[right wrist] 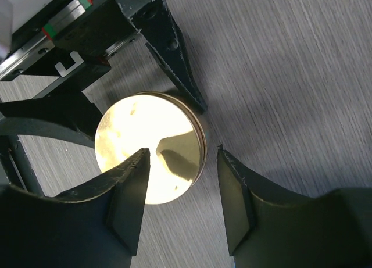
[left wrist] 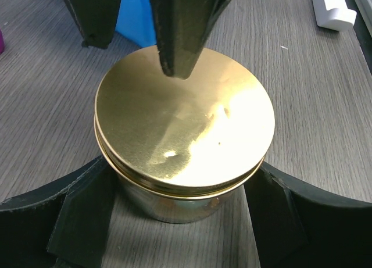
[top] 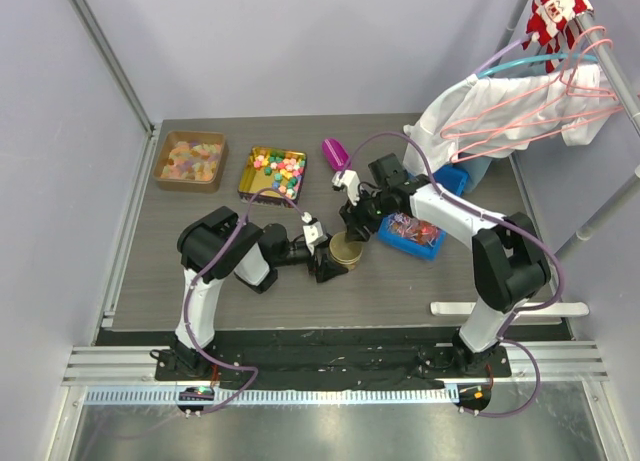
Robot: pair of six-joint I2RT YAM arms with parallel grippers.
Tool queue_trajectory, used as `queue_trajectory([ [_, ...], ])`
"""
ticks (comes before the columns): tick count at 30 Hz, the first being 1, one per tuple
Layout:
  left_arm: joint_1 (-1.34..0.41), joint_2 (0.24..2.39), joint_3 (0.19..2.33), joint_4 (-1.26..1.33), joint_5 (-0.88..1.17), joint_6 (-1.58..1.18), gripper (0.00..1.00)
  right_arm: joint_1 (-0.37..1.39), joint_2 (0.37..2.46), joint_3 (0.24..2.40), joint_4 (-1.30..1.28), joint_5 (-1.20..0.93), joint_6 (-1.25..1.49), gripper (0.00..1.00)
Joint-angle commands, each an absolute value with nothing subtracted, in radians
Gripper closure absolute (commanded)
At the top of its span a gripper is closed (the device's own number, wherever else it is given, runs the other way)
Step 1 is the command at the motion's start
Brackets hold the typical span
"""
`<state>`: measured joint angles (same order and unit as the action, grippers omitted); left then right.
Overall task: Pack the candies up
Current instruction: Screw the bottle lid onto the packing bottle.
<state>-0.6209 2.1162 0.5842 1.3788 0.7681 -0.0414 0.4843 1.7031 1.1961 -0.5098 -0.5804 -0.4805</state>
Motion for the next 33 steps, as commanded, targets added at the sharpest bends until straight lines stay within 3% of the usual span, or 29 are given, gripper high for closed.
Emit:
queue_trajectory([
  [1,-0.634,2.144,0.591,1.548,0.792,-0.044,0.20,0.483,1.712,1.241,-0.511,-0.606,-0.471,0.48],
  [8,-0.634,2.145,0.591,1.548,0.782,-0.048,0.22,0.483,1.727,1.238,-0.511,-0.597,-0.480,0.55],
  [18,-0.632,2.149,0.595,1.546,0.770,-0.057,0.21,0.482,1.697,1.201,-0.558,-0.578,-0.506,0.76],
  [33,-0.629,2.144,0.600,1.529,0.756,-0.061,0.22,0.483,1.621,1.098,-0.644,-0.537,-0.548,0.77],
])
